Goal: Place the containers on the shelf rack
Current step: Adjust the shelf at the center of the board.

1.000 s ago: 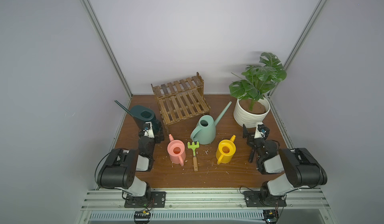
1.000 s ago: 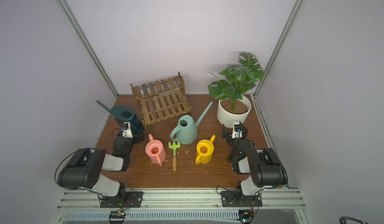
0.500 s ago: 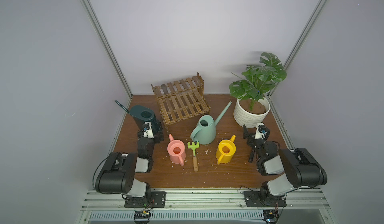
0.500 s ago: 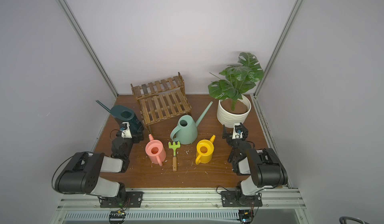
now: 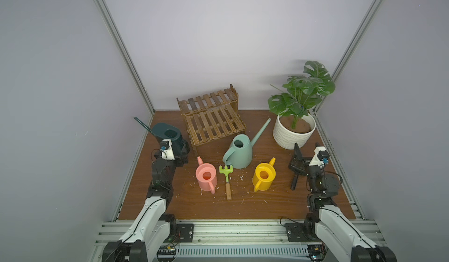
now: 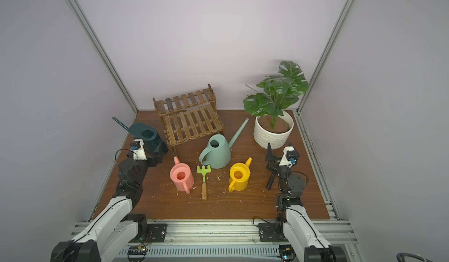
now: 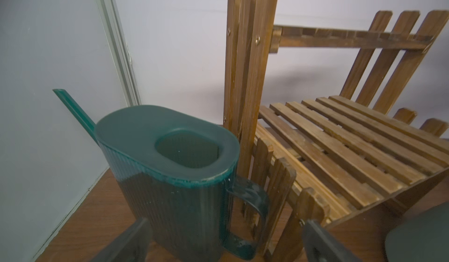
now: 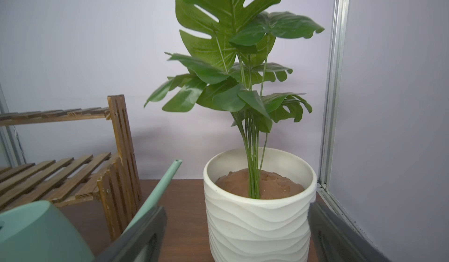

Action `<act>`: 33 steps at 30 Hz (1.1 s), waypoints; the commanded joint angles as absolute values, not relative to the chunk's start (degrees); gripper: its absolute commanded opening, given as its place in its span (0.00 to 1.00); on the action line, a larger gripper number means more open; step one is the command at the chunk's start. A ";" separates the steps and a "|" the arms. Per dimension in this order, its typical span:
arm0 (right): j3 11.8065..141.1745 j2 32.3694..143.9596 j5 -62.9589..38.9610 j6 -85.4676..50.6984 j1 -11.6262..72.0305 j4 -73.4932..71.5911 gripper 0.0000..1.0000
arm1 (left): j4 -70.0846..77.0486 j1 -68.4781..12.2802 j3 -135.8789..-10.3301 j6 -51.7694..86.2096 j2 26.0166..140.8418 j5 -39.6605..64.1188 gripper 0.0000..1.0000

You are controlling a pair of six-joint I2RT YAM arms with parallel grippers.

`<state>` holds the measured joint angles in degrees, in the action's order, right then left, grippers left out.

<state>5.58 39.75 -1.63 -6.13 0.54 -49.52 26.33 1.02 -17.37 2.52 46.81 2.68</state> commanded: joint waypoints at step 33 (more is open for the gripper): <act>105.10 106.93 18.19 -17.99 41.05 38.01 0.58 | -27.63 -19.37 -66.80 22.84 74.94 -11.46 0.86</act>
<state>100.95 105.06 16.49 -18.22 42.37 30.52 -25.04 -18.39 -64.95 22.35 73.76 -8.62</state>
